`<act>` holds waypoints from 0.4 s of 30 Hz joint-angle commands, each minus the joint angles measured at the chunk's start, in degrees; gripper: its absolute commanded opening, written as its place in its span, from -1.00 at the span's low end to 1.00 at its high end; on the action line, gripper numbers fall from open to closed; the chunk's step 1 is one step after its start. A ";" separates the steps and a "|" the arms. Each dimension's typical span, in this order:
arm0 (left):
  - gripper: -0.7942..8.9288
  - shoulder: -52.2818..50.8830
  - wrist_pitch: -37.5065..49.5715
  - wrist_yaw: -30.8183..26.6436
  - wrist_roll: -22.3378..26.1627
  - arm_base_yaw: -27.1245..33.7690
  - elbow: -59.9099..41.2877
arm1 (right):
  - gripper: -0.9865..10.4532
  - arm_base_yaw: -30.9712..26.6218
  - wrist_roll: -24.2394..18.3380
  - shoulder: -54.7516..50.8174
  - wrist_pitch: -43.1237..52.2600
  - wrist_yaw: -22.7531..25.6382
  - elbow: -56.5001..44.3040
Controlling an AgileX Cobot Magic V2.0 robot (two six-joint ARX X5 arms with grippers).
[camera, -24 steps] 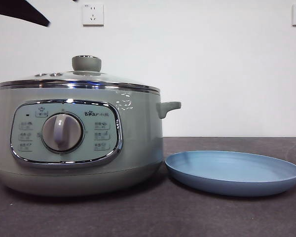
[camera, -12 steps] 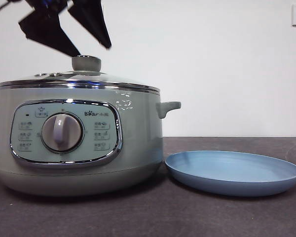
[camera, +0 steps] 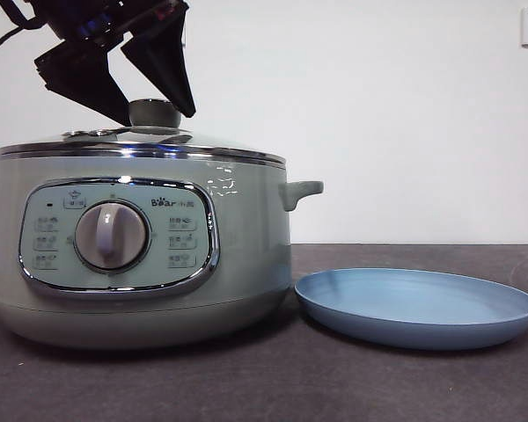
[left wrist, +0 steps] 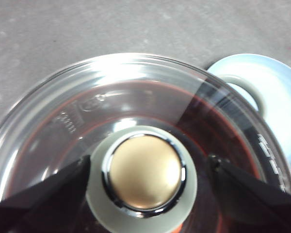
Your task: Take the pumpkin out from the steamer,put the pumpkin in the blue plate,close the lid
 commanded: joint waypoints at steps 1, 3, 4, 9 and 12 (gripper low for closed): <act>-0.44 0.24 0.15 -0.07 0.68 -0.09 -0.09 | 0.00 0.09 -0.26 -0.02 0.15 0.04 0.11; -0.68 0.24 0.17 -0.07 1.64 -0.09 -0.09 | 0.00 0.09 -0.26 -0.02 0.17 0.09 0.11; -0.80 0.24 0.15 -0.07 2.16 -0.09 -0.09 | 0.00 0.09 -0.26 -0.02 0.17 0.09 0.11; -0.85 0.24 0.81 -0.09 2.14 -0.09 -0.09 | 0.00 0.09 -0.24 -0.02 0.22 0.09 0.11; -0.85 0.22 1.57 -0.09 2.12 -0.09 -0.09 | 0.00 0.09 -0.20 0.00 0.00 0.09 0.11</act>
